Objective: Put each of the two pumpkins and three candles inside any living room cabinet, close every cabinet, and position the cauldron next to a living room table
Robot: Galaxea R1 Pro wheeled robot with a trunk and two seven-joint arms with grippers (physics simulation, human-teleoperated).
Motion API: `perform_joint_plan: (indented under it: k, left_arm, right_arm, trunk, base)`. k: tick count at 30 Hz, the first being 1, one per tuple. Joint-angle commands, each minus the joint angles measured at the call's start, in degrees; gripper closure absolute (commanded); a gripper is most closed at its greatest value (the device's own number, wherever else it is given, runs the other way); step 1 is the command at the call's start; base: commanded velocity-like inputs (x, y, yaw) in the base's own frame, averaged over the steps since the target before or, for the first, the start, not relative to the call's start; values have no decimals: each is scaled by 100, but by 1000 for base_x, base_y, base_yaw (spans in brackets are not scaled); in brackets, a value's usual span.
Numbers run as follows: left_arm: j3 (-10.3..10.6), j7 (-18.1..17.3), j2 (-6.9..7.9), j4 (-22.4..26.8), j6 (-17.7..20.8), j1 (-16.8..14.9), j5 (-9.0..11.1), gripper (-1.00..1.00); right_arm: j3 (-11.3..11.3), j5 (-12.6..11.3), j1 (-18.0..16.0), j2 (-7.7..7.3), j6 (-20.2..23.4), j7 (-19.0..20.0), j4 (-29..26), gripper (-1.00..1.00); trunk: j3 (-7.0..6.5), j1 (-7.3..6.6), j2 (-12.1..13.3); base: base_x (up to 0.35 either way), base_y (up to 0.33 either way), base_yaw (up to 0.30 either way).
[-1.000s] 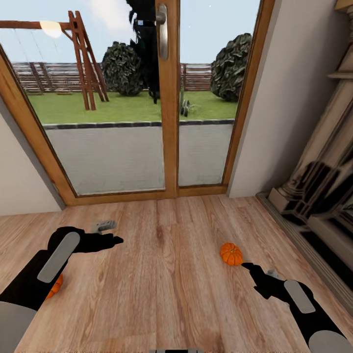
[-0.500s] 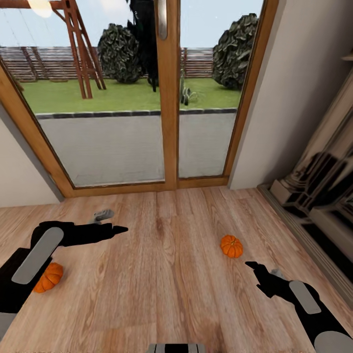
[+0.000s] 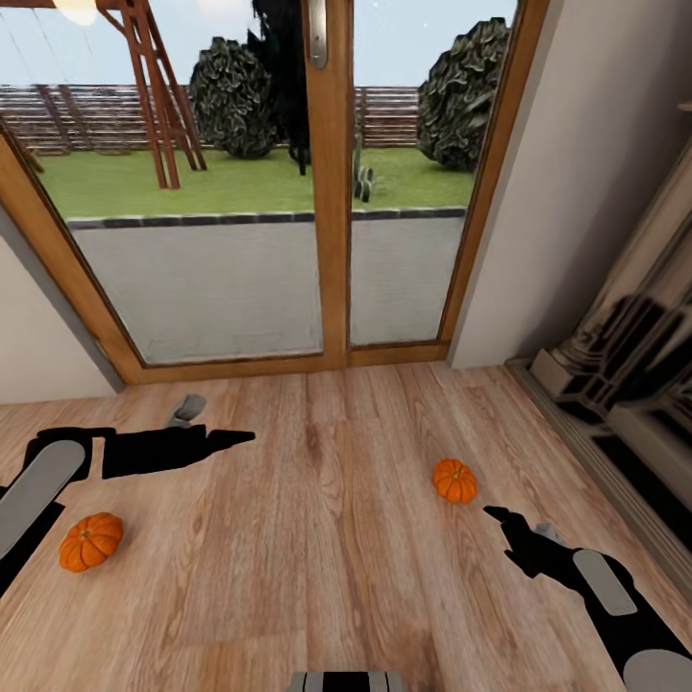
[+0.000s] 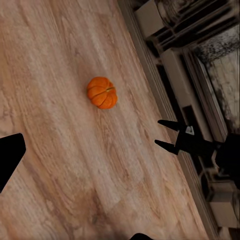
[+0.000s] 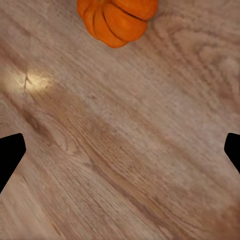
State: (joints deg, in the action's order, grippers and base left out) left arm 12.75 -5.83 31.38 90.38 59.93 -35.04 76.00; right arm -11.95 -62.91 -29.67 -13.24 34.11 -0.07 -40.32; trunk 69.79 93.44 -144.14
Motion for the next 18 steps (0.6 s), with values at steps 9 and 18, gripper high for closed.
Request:
perform_joint_plan:
  k: [9, 18]
  left_arm:
    - [1, -145, 7, 6, 7, -3, -51, -100]
    - [1, -154, 2, 1, 7, -3, -51, -100]
  right_arm:
    - [-23, 8, 16, -2, 26, 249, -10, -100]
    - [-31, 12, 20, -3, 25, 236, -6, -100]
  trunk:
    - [5, 0, -2]
    - [5, 0, -2]
  base:
    - [173, 0, 0]
    - [154, 0, 0]
